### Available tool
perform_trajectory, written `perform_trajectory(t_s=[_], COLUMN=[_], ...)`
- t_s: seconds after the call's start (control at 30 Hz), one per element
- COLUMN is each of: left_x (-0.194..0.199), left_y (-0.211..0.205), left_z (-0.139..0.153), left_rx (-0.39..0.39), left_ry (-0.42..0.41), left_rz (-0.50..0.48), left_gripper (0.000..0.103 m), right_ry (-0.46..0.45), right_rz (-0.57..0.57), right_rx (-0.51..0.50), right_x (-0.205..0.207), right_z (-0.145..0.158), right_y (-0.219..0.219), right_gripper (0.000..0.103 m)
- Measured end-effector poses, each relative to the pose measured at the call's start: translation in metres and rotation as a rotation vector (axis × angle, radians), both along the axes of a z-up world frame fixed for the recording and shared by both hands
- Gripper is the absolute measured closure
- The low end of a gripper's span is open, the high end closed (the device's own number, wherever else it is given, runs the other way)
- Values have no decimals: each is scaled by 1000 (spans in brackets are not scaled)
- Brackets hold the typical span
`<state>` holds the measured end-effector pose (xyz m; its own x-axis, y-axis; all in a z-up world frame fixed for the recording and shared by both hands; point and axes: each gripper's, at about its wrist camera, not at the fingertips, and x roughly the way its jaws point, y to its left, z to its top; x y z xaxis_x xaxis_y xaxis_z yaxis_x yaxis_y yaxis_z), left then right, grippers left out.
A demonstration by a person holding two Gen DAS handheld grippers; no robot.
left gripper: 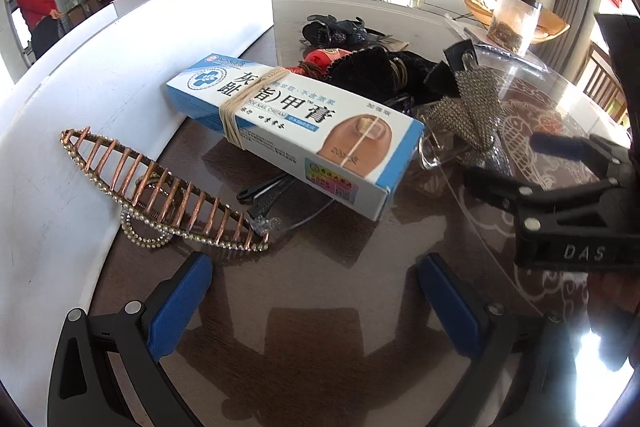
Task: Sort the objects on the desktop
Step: 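Close the right tool on the silver rhinestone claw clip and lift it, then move the left tool over the copper beaded hair clip while the right tool holds the silver clip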
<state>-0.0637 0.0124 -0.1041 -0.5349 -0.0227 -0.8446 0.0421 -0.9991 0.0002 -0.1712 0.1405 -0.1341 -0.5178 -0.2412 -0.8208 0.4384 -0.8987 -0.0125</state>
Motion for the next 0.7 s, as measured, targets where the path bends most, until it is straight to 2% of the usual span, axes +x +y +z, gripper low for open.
perform_trajectory(t_s=[0.13,0.2,0.23,0.27,0.33,0.4,0.6,0.7], left_x=[2,2,3,4,4,4,4,-2], left_y=[0,-1,-1,-3,-5,-7,-10,-21], left_z=[2,2,2,2,3,6,31,38], left_rx=[2,4,4,4,1,-17,-135,-155], left_ry=[-99,-122,-128,-134,-137,-121,21,66], left_rz=[-19,-10,-1,7,19,34,123,200], left_gripper=[0,0,0,0,0,0,0,0], right_ry=[-42,-47,-41,-45,-41,-62,-37,-11], right_rz=[77,105,121,135,120,86,41,28], right_rx=[16,36,29,5,-50,-100,-71,-74], right_x=[-18,-23,-23,-24,-23,-21,29,66], right_z=[-2,-6,-5,-5,1,4,2,4], right_y=[-24,-37,-41,-43,-41,-32,8,32], right_gripper=[0,1,4,11,40,49,49,49])
